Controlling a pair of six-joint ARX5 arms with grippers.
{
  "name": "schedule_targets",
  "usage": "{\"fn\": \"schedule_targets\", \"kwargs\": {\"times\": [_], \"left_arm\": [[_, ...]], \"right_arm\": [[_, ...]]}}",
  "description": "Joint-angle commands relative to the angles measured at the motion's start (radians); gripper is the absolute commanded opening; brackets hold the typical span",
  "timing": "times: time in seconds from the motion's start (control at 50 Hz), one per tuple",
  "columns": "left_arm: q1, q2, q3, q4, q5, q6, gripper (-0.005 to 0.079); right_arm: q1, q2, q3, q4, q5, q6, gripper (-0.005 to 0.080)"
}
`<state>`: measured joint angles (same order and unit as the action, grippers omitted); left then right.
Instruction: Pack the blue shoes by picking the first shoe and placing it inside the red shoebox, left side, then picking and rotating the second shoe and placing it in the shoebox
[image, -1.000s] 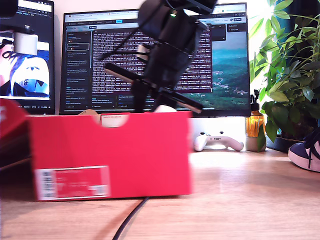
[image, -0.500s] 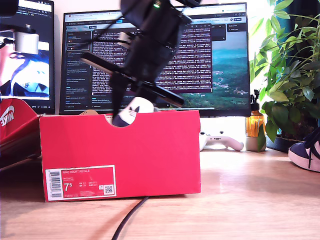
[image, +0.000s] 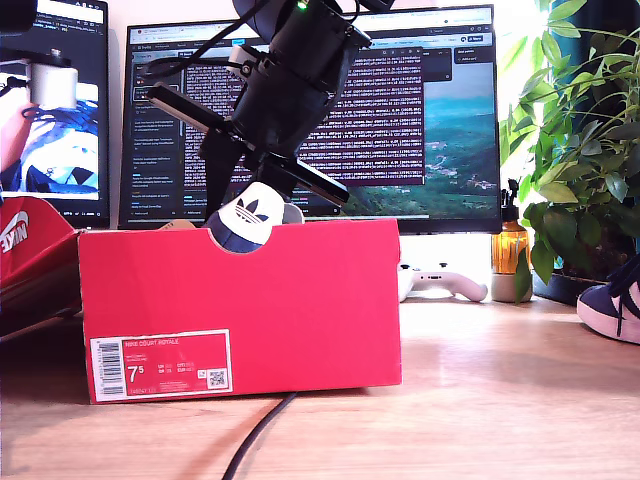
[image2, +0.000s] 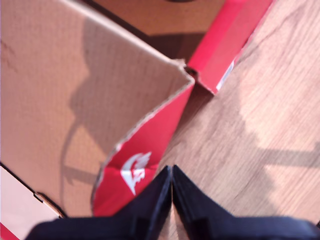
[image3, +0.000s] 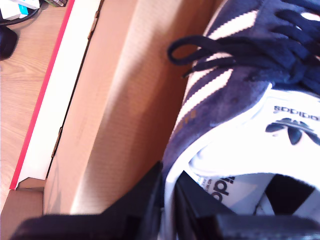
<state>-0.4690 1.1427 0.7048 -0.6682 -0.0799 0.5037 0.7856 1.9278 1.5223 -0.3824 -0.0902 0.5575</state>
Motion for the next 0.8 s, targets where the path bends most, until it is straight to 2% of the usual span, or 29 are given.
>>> {"fn": "schedule_targets", "kwargs": {"times": [0.0,0.78], "left_arm": [[-0.003,0.002,-0.009,0.011,0.001,-0.006,-0.0018],[-0.003,0.002,-0.009,0.01,0.002,-0.006,-0.0018]], "right_arm": [[0.007,-0.005,0.032,0.037,-0.009,0.013,-0.0013],[0.04,0.058,0.032,0.087,-0.004,0.022,-0.0011]]}}
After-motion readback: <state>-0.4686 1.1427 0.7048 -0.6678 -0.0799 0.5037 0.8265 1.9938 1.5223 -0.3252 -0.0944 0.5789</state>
